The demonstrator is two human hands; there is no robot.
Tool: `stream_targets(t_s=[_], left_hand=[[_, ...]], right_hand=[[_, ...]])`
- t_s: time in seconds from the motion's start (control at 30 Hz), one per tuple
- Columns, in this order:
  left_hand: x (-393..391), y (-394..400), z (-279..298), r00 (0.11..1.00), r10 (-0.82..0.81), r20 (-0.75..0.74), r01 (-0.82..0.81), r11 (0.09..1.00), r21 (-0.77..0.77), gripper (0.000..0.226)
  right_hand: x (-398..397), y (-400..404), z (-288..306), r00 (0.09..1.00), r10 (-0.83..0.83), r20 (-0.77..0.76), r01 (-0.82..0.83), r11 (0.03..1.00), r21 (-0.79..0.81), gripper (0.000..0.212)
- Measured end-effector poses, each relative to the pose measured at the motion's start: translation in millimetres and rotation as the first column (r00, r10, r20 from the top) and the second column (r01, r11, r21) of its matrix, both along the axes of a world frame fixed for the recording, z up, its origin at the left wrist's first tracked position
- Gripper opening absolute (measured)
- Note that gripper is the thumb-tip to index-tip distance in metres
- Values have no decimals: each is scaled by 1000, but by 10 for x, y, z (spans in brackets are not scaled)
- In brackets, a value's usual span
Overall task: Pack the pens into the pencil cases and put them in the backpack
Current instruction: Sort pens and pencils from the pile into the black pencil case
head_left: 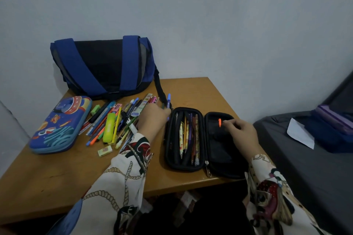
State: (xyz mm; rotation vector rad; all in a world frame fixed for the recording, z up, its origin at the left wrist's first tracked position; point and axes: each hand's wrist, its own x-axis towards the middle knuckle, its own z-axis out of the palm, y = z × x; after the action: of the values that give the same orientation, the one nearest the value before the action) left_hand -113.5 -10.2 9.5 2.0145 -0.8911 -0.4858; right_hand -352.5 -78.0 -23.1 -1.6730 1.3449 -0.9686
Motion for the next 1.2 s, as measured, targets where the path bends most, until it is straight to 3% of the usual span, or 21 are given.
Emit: stream_targets(t_s=[0.07, 0.13, 0.23, 0.37, 0.47, 0.53, 0.73, 0.8, 1.2], left_hand=[[-72, -6, 10, 957, -57, -284, 20, 991, -134, 26], [-192, -5, 25, 823, -144, -549, 35, 978, -204, 18], [-369, -51, -40, 678, -217, -702, 67, 970, -236, 18], [-557, -93, -111, 711, -302, -635, 225, 953, -201, 11], [-610, -166, -99, 765, -357, -536, 317, 933, -170, 21], [-650, -234, -63, 806, -408, -428, 381, 912, -152, 9], [-755, -456, -61, 857, -410, -313, 351, 908, -228, 6], [-761, -517, -108, 876, -403, -265, 349, 909, -228, 18], [-778, -743, -80, 885, -455, -101, 464, 881, 92, 7]], right_hand=[[25, 14, -2, 999, 20, -25, -20, 1000, -9, 21], [36, 18, 2, 998, 42, -56, -43, 999, -19, 21], [20, -3, 0, 993, 72, -88, -75, 997, -22, 17], [-22, -49, -13, 979, 165, -123, -159, 986, 52, 4], [-45, -95, -28, 952, 210, -222, -204, 978, 50, 8], [-52, -105, -29, 945, 225, -237, -226, 974, 23, 9], [-33, -64, -28, 915, 224, -337, -261, 963, -68, 9], [-37, -53, -19, 916, 214, -339, -255, 963, -81, 10], [-16, -50, -59, 915, 198, -353, -253, 960, -117, 15]])
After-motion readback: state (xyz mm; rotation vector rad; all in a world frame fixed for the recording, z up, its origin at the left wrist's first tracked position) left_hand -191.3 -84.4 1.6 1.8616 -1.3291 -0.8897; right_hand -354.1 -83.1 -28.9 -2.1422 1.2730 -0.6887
